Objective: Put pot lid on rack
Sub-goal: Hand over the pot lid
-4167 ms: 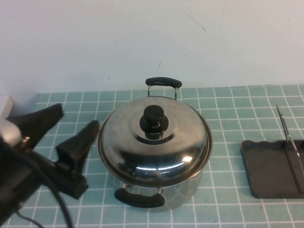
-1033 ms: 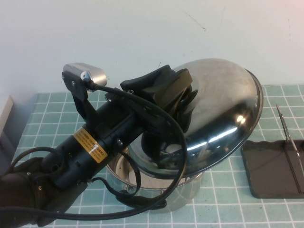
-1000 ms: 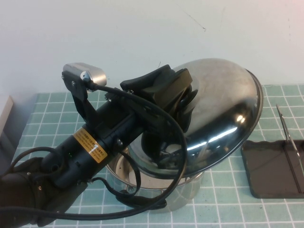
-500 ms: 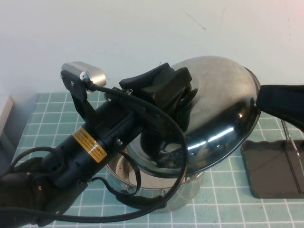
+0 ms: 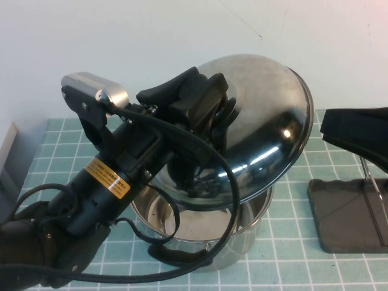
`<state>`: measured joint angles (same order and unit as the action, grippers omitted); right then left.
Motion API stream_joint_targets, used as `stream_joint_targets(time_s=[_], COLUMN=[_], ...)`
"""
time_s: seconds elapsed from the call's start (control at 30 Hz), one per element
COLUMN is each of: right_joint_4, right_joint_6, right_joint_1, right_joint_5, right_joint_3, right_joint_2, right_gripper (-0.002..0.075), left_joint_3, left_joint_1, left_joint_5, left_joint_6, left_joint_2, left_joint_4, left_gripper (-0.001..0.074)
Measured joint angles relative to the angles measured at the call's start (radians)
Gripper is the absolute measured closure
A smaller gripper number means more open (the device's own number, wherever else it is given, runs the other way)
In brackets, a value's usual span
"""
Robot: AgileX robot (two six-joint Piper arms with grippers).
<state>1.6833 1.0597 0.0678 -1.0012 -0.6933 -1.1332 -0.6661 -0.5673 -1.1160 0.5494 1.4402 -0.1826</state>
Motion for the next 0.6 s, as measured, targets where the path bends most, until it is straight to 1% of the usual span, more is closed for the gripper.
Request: stream_joint_targets(time_s=[0.17, 0.33, 0.6], right_joint_4=[0.000, 0.000, 0.000], right_joint_6=[0.020, 0.055, 0.062], right_joint_1=[0.000, 0.000, 0.000], right_joint_5=[0.013, 0.047, 0.024], right_joint_3=[0.000, 0.000, 0.000], right_joint_2=[0.000, -0.003, -0.064], right_gripper=[0.0262, 0.0262, 0.0262], left_joint_3=[0.000, 0.000, 0.000], left_joint_1=[0.000, 0.000, 0.000], left_joint_5=[0.000, -0.002, -0.005], left_joint_6=[0.034, 0.110, 0.176], left_joint_2=[0.000, 0.000, 0.000], left_joint_4=[-0.032, -0.144, -0.223], left_gripper=[0.0416, 0.0416, 0.0416])
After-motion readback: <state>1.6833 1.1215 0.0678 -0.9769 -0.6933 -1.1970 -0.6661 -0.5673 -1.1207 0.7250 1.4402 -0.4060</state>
